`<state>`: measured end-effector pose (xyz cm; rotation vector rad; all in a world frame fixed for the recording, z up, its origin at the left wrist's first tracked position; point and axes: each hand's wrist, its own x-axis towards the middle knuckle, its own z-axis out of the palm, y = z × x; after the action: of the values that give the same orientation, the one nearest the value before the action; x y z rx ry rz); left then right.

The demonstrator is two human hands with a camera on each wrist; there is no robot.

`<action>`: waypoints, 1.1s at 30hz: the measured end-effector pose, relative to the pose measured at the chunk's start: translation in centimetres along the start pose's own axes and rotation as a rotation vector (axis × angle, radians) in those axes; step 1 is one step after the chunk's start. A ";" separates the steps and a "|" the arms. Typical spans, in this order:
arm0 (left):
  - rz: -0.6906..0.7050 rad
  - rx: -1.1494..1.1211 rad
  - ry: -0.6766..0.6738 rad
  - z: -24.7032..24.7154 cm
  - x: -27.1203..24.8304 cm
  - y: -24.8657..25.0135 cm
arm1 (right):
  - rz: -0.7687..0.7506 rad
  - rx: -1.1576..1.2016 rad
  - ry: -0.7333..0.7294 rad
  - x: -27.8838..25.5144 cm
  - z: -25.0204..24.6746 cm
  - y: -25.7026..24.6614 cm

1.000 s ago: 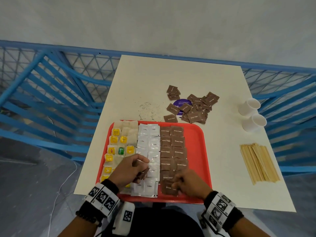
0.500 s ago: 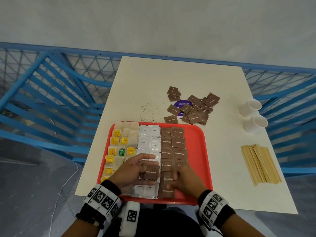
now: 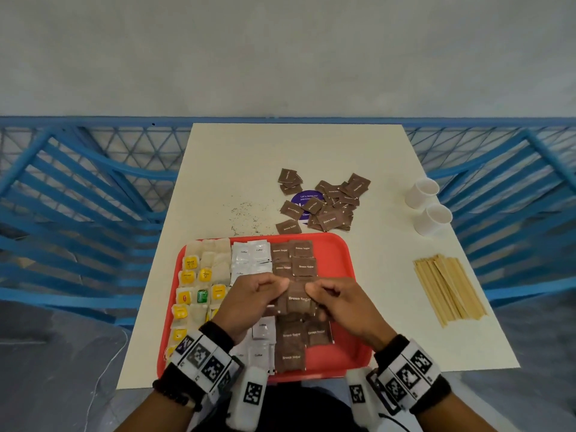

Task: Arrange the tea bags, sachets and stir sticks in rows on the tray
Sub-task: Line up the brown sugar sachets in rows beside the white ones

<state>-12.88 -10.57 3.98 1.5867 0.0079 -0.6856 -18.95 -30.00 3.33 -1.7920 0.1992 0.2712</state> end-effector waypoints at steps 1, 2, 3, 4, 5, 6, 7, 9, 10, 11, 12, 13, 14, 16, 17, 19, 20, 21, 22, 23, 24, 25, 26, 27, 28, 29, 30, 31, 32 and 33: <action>-0.014 0.018 0.009 0.0 0.1 0.0 | -0.005 0.029 0.003 -0.2 -0.1 0.1; -0.026 0.037 0.013 0.1 0.4 0.0 | -0.009 0.053 0.010 -0.4 -0.3 0.2; -0.034 0.054 0.017 0.2 0.6 -0.1 | -0.005 0.066 0.014 -0.5 -0.5 0.5; -0.040 0.064 0.020 0.4 0.8 -0.3 | 0.008 0.078 0.019 -0.6 -0.7 0.9; -0.047 0.066 0.020 0.7 0.9 -0.7 | 0.029 0.087 0.027 -0.7 -0.9 1.1; -0.056 0.060 0.016 1.0 0.9 -1.0 | 0.048 0.094 0.032 -0.8 -1.0 1.4; -0.064 0.047 0.008 1.2 0.8 -1.2 | 0.063 0.100 0.030 -0.9 -1.0 1.7; -0.069 0.018 -0.015 1.6 0.6 -1.9 | 0.103 0.141 0.018 -1.2 -1.0 2.0; -0.061 0.018 -0.023 1.8 0.5 -2.2 | 0.131 0.185 0.019 -1.3 -1.0 2.1; -0.048 0.029 -0.025 2.0 0.4 -2.4 | 0.155 0.224 0.026 -1.5 -1.0 2.3; -0.029 0.049 -0.016 2.1 0.2 -2.5 | 0.166 0.243 0.031 -1.6 -1.0 2.5; -0.009 0.071 0.002 2.3 0.2 -2.6 | 0.169 0.247 0.026 -1.7 -0.9 2.6; 0.012 0.089 0.023 2.5 0.1 -2.6 | 0.167 0.247 0.011 -1.7 -0.9 2.7; 0.045 0.106 0.048 2.7 0.0 -2.5 | 0.163 0.262 -0.024 -1.8 -0.8 2.8; 0.054 0.111 0.053 2.6 0.0 -2.4 | 0.166 0.264 -0.020 -1.8 -0.8 2.7; 0.071 0.110 0.066 2.5 -0.1 -2.3 | 0.168 0.247 0.004 -1.7 -1.0 2.7; 0.077 0.099 0.074 2.3 -0.1 -2.3 | 0.165 0.248 -0.003 -1.7 -1.0 2.7; 0.077 0.081 0.081 2.3 -0.1 -2.3 | 0.166 0.255 -0.025 -1.7 -1.0 2.7; 0.068 0.058 0.083 2.3 -0.1 -2.3 | 0.165 0.255 -0.054 -1.8 -0.9 2.7; 0.049 0.034 0.079 2.3 -0.2 -2.3 | 0.161 0.248 -0.083 -2.0 -0.8 2.7; 0.027 0.009 0.072 2.3 -0.2 -2.3 | 0.157 0.233 -0.102 -2.1 -0.8 2.8; 0.006 -0.015 0.064 2.3 -0.3 -2.4 | 0.158 0.214 -0.108 -2.1 -0.8 3.0; -0.011 -0.034 0.059 2.2 -0.3 -2.4 | 0.156 0.190 -0.104 -2.1 -1.0 3.1; -0.025 -0.046 0.054 2.1 -0.3 -2.4 | 0.152 0.161 -0.091 -2.1 -1.2 3.2; -0.034 -0.052 0.049 2.1 -0.3 -2.4 | 0.147 0.128 -0.073 -2.1 -1.5 3.2; -0.040 -0.051 0.044 2.0 -0.2 -2.5 | 0.145 0.098 -0.052 -2.1 -1.6 3.1; -0.042 -0.043 0.038 2.1 -0.2 -2.6 | 0.133 0.085 -0.034 -2.1 -1.6 2.9; -0.039 -0.029 0.031 2.3 -0.2 -2.6 | 0.117 0.100 -0.024 -2.0 -1.5 2.7; -0.032 -0.013 0.030 2.5 -0.2 -2.8 | 0.108 0.128 -0.022 -1.9 -1.3 2.5; -0.024 -0.007 0.037 2.6 -0.1 -2.9 | 0.118 0.151 -0.025 -1.8 -1.2 2.4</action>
<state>-15.18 -12.41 1.46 1.5941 0.0571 -0.6745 -21.21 -31.73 1.86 -1.6290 0.3010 0.3534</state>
